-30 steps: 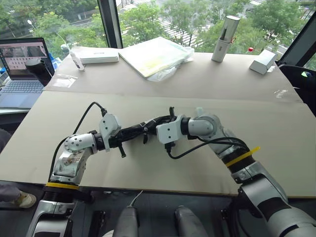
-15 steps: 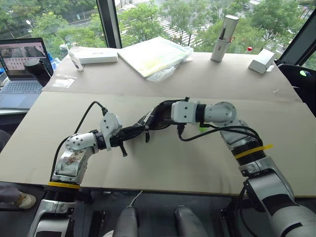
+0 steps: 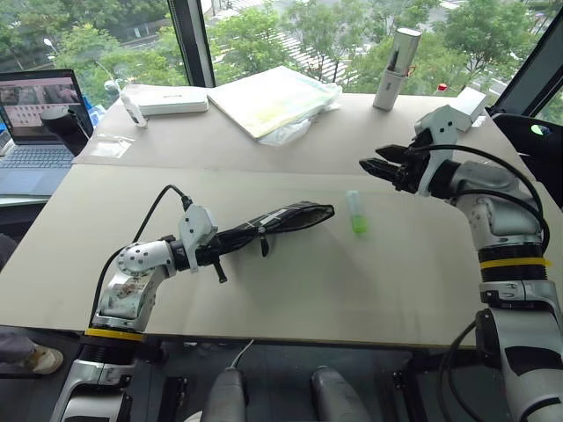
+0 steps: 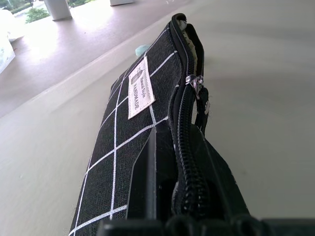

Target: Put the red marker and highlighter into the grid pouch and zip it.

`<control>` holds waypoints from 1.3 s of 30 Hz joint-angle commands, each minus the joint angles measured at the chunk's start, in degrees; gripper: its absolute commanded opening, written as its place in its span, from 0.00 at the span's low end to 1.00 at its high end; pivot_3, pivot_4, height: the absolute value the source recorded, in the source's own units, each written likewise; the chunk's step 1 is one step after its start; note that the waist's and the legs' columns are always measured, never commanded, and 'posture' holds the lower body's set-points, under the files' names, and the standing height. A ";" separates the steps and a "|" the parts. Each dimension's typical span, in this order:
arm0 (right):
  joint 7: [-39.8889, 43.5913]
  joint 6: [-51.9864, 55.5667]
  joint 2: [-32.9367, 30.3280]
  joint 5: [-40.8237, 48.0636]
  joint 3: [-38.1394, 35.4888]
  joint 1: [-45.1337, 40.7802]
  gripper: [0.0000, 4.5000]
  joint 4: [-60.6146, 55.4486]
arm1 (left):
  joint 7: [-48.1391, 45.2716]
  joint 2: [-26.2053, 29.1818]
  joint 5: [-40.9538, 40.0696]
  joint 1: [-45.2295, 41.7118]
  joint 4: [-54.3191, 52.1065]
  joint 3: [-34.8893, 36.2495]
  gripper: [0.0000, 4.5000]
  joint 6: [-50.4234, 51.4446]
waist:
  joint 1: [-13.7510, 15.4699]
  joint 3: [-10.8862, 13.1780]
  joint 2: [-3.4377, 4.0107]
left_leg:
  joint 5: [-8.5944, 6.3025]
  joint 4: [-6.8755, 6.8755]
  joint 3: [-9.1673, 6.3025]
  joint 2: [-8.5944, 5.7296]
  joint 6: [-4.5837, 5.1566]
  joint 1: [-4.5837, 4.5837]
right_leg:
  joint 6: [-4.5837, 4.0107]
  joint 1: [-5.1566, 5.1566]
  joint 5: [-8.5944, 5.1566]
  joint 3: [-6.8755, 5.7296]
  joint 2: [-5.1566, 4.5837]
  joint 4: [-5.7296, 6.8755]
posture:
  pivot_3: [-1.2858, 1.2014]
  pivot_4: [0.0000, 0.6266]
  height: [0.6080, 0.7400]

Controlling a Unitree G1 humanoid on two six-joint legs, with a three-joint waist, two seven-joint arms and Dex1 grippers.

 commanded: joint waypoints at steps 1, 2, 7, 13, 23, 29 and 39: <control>-4.86 3.86 2.72 -2.02 0.72 0.41 0.58 -2.06 | 0.35 0.25 -0.67 -0.32 -1.88 0.83 0.00 -0.29 | -0.03 0.00 0.01 | 0.00 0.00 0.00 0.00 0.00 -0.01 | 0.00 -0.01 0.00 0.00 0.00 0.01 | 0.52 0.24 0.99; -5.54 5.25 3.92 -1.85 0.74 1.06 0.58 -2.87 | 0.43 0.19 -0.65 -0.36 -1.91 0.78 0.00 -0.27 | -0.12 0.00 0.01 | 0.00 -0.01 0.00 0.00 0.00 -0.03 | 0.00 -0.06 0.00 0.02 0.00 0.03 | 0.52 0.24 0.99; -8.83 10.84 7.46 -2.74 1.63 3.86 0.58 -6.45 | 0.94 0.18 -1.09 -0.04 -2.59 1.14 0.00 0.10 | -0.05 0.01 0.02 | 0.00 -0.02 -0.01 0.00 0.00 -0.03 | -0.01 -0.06 0.00 0.01 0.01 0.05 | 0.52 0.24 0.99; -9.87 12.05 8.38 -5.22 4.62 7.22 0.58 -9.62 | 1.53 0.18 -1.29 0.75 -3.42 1.41 0.00 0.42 | 0.16 0.02 0.03 | 0.00 -0.01 -0.01 -0.01 0.00 -0.05 | 0.00 -0.05 0.00 0.00 0.00 0.04 | 0.52 0.24 0.99; -11.51 10.96 8.53 -5.96 3.11 6.97 0.58 -8.81 | 1.69 0.32 -1.44 0.49 -3.22 1.40 0.00 0.40 | 0.04 0.02 0.03 | 0.00 -0.01 -0.01 -0.01 0.00 -0.04 | 0.00 -0.05 0.00 0.00 0.00 0.04 | 0.52 0.24 0.99; -13.50 9.37 7.83 -6.48 1.05 5.71 0.58 -6.12 | 1.72 0.40 -1.51 0.57 -3.44 1.41 0.00 0.60 | 0.05 0.02 0.03 | 0.00 -0.01 -0.01 -0.01 0.00 -0.05 | 0.00 -0.05 0.00 0.00 0.00 0.03 | 0.52 0.24 0.99; -14.09 10.30 11.01 -6.47 1.78 10.56 0.58 -6.40 | 1.76 0.22 -1.38 0.04 -3.03 1.35 0.00 0.62 | 0.18 0.02 0.03 | 0.00 -0.01 -0.02 -0.01 0.00 -0.04 | 0.00 0.00 0.00 -0.01 0.00 0.02 | 0.52 0.24 0.99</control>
